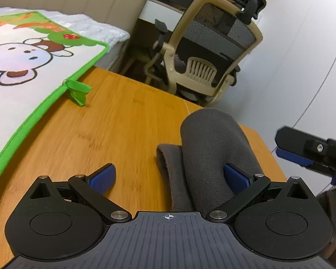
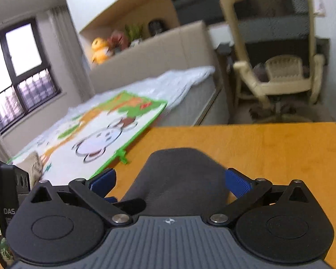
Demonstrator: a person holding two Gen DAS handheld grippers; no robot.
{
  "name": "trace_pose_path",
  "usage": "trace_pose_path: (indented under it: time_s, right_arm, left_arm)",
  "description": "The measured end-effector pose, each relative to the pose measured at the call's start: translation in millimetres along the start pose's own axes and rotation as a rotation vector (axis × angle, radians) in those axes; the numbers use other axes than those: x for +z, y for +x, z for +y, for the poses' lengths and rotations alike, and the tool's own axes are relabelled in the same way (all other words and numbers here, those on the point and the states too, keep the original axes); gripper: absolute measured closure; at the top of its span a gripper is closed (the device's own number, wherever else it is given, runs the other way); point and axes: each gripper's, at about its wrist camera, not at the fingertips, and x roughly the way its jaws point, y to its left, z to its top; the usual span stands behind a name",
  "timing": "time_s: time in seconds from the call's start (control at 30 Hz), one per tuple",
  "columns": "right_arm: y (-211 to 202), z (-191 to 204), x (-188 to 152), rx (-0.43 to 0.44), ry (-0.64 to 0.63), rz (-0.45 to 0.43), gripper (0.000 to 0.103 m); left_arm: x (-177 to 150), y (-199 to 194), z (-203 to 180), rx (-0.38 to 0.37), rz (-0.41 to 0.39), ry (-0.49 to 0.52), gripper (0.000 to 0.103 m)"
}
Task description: Fold clothes
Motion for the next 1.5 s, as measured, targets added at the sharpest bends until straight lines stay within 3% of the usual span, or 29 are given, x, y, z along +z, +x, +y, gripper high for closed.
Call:
trace_pose_path:
  time_s: [0.1,0.17,0.3,0.6,1.2,1.33,1.5]
  right_arm:
    - [4.9,-9.9,-4.9,-0.064,0.039,0.020,0.000]
    - [22.1,-16.3,-9.1,-0.129,0.055,0.104,0.000]
    - [42.1,-36.4,-14.2,-0.104,0.173,0.169,0.000]
    - [34.9,-39.2,-28.9,-0.072,0.130,0.079,0.000]
    - [4.1,-18.6,-46.4,-0.163,0.074,-0.045,0.000]
    - [-5.4,-18.8,-52.8,-0.128,0.098,-0.044,0.000]
    - [2.5,-9.8,-52.2,-0.186,0.059,0.031,0.000]
  left_arm:
    - [-0.8,-0.4,0.4,-0.005,-0.005,-0.001,0.000]
    - [-1.1,-0.5,0.9,-0.008,-0.008,-0.001,0.000]
    - [-2.6,-0.2,-0.2,0.001,-0.019,0.001,0.000]
    - [-4.2,-0.5,-0.7,0.007,-0.025,0.004,0.000]
    - [-8.0,-3.6,1.3,-0.005,-0.043,-0.025,0.000]
    - [-8.1,-3.8,2.3,-0.008,-0.047,-0.032,0.000]
    - [-8.5,-4.2,2.3,-0.008,-0.047,-0.032,0.000]
